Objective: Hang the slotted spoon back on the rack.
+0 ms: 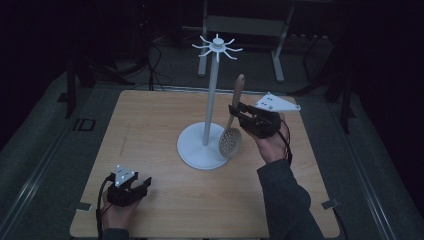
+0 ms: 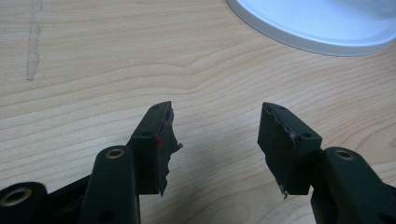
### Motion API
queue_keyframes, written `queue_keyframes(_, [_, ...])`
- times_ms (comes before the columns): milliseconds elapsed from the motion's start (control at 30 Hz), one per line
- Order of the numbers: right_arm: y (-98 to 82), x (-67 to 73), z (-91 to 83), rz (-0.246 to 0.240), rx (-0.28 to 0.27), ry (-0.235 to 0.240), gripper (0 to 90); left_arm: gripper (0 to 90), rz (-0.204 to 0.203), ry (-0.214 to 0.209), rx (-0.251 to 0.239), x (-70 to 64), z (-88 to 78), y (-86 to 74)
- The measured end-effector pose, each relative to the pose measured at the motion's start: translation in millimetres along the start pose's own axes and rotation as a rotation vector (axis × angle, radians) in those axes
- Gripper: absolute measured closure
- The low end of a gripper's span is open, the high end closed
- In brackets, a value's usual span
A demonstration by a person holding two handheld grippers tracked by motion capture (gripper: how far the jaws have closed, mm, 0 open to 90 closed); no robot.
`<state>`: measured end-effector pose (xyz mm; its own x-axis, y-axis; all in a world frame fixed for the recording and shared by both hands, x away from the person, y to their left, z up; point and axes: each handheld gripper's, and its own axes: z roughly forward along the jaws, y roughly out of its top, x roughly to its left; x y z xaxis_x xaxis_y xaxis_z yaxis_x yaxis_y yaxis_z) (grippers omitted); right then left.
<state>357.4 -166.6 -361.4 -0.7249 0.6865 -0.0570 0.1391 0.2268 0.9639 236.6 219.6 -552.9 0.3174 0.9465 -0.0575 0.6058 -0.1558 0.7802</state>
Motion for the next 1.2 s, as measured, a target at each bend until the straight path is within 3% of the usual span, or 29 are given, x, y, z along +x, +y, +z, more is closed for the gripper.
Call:
queue_keyframes(400, [15.4,-1.8,2.5,0.007,-0.011,-0.002,74.3,45.6,0.002,0.000,0.001,-0.1,0.2,0.1])
queue_keyframes(867, [28.0,-7.1,12.8,0.018,0.016,-0.012,74.3,45.6,-0.001,0.002,0.001,0.4,0.2,-0.1])
queue_keyframes(1200, [36.4,-8.1,14.8,0.035,-0.011,-0.009,74.2,45.5,-0.001,0.002,0.001,0.3,0.1,-0.3])
